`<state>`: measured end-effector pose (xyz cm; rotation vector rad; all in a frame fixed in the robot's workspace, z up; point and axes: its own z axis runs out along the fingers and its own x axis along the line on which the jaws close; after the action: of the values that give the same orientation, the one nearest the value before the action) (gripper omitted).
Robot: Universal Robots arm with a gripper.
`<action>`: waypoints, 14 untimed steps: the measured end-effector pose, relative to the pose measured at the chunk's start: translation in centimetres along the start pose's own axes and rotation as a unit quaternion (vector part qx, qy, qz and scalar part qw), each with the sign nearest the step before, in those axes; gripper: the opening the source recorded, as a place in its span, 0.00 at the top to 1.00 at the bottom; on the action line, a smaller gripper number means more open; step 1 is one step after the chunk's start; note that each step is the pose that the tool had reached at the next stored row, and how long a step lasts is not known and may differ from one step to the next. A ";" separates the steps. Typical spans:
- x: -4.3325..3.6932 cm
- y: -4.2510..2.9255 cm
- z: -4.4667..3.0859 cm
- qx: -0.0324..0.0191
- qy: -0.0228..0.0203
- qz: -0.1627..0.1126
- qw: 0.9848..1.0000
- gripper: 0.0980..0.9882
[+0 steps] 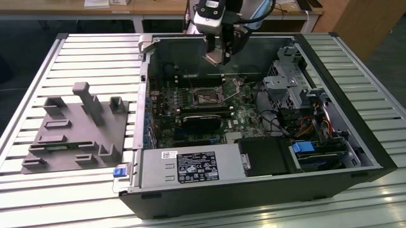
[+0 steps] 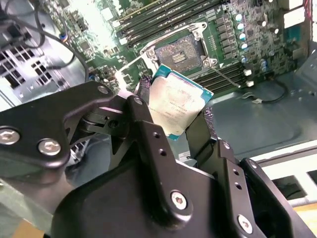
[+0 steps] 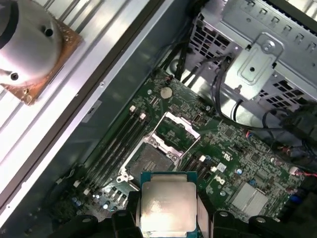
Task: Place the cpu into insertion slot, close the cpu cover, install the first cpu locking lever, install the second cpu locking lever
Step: 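Place the cpu into insertion slot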
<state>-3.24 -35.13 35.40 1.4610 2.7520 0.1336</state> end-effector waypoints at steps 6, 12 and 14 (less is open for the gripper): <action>0.00 -0.03 0.32 0.001 -0.003 0.043 0.999 0.51; -0.01 -0.06 0.69 0.003 -0.005 0.083 0.997 0.51; -0.01 -0.06 0.81 0.004 -0.005 0.096 0.995 0.51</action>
<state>-3.24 -35.12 34.59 1.7208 2.6013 0.1186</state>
